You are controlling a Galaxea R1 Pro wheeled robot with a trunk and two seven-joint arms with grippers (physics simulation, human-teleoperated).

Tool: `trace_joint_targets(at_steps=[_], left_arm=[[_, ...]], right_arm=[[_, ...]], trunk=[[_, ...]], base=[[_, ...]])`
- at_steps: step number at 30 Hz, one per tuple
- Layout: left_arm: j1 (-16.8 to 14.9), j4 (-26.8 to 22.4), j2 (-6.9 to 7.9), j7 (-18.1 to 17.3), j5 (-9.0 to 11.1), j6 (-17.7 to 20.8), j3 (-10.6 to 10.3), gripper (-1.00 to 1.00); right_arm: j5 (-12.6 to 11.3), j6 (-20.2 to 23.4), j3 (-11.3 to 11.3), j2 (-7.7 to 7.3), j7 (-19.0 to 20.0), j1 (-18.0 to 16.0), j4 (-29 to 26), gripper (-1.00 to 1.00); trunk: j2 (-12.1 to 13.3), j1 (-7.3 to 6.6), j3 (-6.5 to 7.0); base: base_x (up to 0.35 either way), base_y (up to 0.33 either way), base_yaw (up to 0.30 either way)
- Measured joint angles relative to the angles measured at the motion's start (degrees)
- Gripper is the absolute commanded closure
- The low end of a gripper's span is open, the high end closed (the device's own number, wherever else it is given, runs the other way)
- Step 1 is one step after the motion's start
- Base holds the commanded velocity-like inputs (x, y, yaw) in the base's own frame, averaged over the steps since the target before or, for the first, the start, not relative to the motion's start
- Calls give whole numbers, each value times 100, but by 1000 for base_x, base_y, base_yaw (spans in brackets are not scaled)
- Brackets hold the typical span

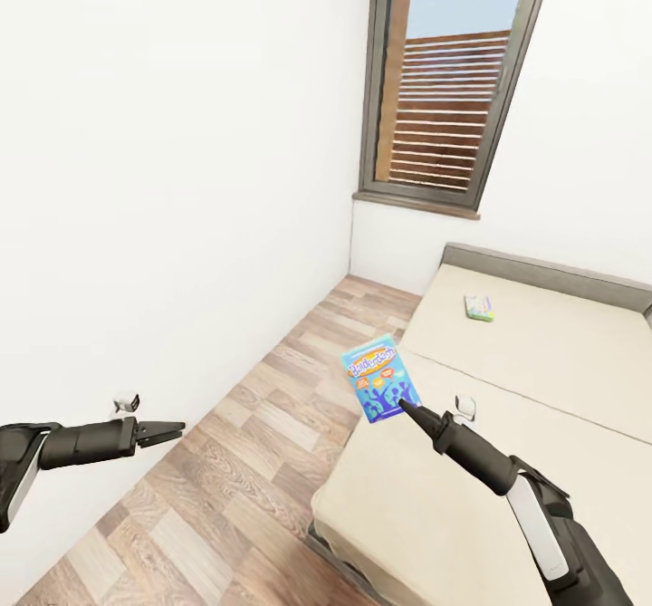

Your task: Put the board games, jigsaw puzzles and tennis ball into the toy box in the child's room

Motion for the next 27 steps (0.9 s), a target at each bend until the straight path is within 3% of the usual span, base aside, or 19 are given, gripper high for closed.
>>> trace_joint_targets(at_steps=[6, 12, 19, 20, 22, 27], left_arm=[[0, 0, 0, 0, 1, -2, -1, -100], [0, -1, 0, 0, -5, -3, 0, -100], [3, -1, 7, 0, -6, -3, 5, -100], [3, -1, 11, 0, -8, -3, 10, -100], [3, -1, 14, 0, -7, -3, 13, -100], [2, -1, 16, 0, -6, -7, 16, -100]], right_arm=[[9, 0, 12, 15, -153, 1, 1, 100], [23, 29, 75, 34, -602, -4, 5, 100], [41, 101, 97, 55, -1733, -6, 6, 100], [82, 171, 144, 60, -2126, -5, 8, 100], [88, 269, 291, 65, -2523, -5, 5, 100], [75, 364, 677, 71, -3090, -9, -7, 100]], trunk=[[0, 0, 51], [0, 0, 102], [1, 0, 161], [1, 0, 169], [1, 0, 186], [1, 0, 229]], base=[[0, 0, 162], [0, 0, 162], [0, 0, 163], [0, 0, 165], [0, 0, 165], [0, 0, 166]])
